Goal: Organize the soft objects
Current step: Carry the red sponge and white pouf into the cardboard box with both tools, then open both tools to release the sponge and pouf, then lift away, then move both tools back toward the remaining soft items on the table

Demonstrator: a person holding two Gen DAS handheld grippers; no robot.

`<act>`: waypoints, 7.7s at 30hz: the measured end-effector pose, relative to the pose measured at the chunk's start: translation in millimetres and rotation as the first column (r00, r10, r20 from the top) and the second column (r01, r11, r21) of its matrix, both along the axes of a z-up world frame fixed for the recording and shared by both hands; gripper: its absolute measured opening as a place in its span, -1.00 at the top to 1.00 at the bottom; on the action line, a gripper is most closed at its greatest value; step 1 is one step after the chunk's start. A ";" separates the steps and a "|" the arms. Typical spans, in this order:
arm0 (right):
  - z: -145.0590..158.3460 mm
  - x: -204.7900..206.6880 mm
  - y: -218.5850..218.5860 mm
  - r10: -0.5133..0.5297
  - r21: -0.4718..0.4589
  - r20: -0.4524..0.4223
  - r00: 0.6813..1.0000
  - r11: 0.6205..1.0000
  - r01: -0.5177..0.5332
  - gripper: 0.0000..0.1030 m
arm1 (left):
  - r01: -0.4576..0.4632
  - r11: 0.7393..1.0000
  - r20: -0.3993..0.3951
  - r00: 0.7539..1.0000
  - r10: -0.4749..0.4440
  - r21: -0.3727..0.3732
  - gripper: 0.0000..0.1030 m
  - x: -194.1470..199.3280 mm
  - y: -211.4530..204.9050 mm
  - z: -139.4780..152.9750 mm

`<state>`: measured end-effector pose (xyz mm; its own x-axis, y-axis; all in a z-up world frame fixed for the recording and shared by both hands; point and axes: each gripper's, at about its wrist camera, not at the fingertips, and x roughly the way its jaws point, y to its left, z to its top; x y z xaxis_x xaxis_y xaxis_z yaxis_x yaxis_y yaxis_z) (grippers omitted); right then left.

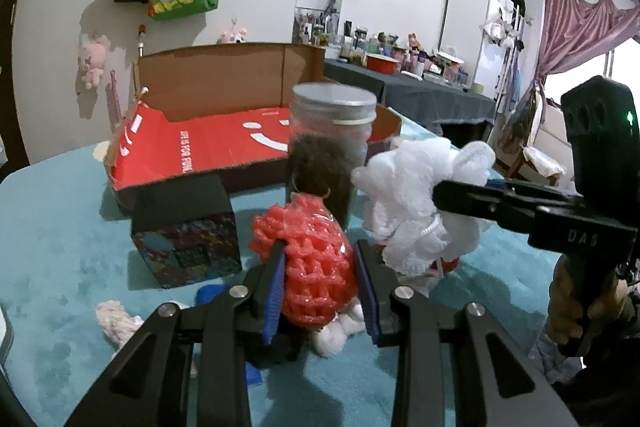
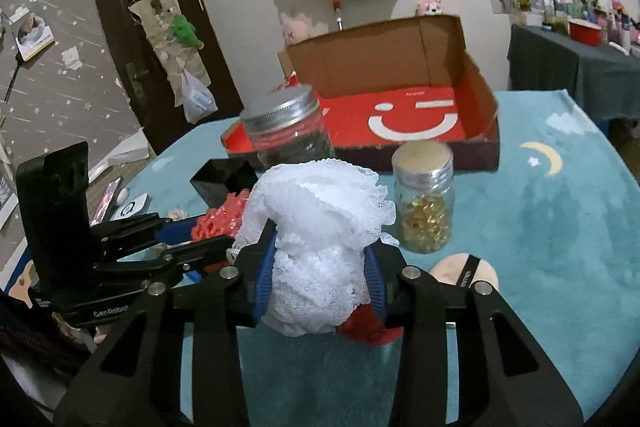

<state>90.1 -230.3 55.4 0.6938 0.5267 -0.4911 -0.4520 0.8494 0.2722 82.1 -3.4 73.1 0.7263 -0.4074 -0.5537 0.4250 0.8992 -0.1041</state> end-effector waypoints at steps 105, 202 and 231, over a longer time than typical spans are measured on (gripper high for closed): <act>30.7 375.7 74.0 -0.188 -0.374 -0.256 0.948 0.924 0.082 -0.37 | -0.117 0.965 -0.103 0.984 0.144 0.237 -0.77 324.1 4.8 41.9; -53.2 -89.9 15.7 -0.394 -0.221 0.136 0.909 0.882 0.415 -0.94 | -0.319 0.947 0.106 0.944 0.313 0.043 -1.00 -55.0 -4.7 -48.2; -67.7 -81.3 10.2 -0.406 -0.236 0.086 0.910 0.879 0.415 -0.94 | -0.340 0.938 0.066 0.939 0.336 0.062 -1.00 -51.1 4.3 -53.8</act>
<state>8.7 -220.0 -12.3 0.8398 0.0577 -0.5398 -0.0532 0.9983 0.0241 31.0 0.9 19.3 0.8438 -0.0932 -0.5285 0.0975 0.9950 -0.0198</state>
